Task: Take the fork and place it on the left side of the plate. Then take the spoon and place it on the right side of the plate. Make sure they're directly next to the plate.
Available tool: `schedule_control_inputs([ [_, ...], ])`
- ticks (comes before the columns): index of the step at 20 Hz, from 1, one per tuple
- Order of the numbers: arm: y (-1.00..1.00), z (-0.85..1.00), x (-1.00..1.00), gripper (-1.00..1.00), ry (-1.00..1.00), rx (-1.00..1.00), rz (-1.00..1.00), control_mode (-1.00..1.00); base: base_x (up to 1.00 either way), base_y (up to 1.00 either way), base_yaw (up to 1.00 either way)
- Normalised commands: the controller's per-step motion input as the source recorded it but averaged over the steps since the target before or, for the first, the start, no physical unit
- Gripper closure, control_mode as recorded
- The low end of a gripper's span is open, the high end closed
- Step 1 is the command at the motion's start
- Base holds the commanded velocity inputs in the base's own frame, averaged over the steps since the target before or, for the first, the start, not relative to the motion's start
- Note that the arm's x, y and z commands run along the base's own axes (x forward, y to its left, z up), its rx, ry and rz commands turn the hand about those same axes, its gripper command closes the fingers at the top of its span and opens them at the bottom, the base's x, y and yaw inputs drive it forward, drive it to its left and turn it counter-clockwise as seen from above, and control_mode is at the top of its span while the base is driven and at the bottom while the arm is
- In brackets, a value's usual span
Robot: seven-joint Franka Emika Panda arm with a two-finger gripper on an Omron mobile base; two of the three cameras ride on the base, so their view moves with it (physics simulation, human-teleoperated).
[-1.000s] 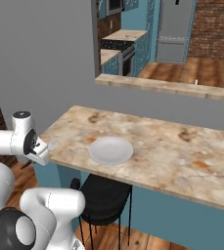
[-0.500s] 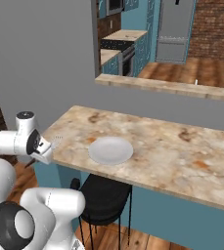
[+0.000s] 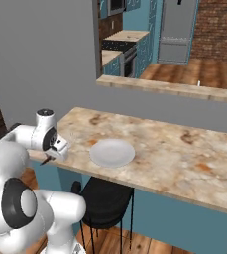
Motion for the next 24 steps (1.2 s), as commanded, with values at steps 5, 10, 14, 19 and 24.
schedule_control_inputs([
  [5, -0.14, 0.0, 0.41, 1.0, 0.12, -0.05, 0.0, -1.0, 0.0, 0.0, 0.0],
  [10, -0.09, -0.05, 0.74, 1.0, 0.14, -0.07, 0.0, -1.0, 0.0, 0.0, 0.0],
  [14, -0.21, -0.02, 0.7, 1.0, 0.15, -0.05, 0.0, -1.0, 0.0, 0.0, 0.0],
  [19, -0.24, -0.16, 0.54, 1.0, 0.14, -0.06, 0.0, -1.0, 0.0, 0.0, 0.0],
  [24, -0.11, -0.2, 0.3, 1.0, 0.07, -0.01, 0.0, -1.0, 0.0, 0.0, 0.0],
])
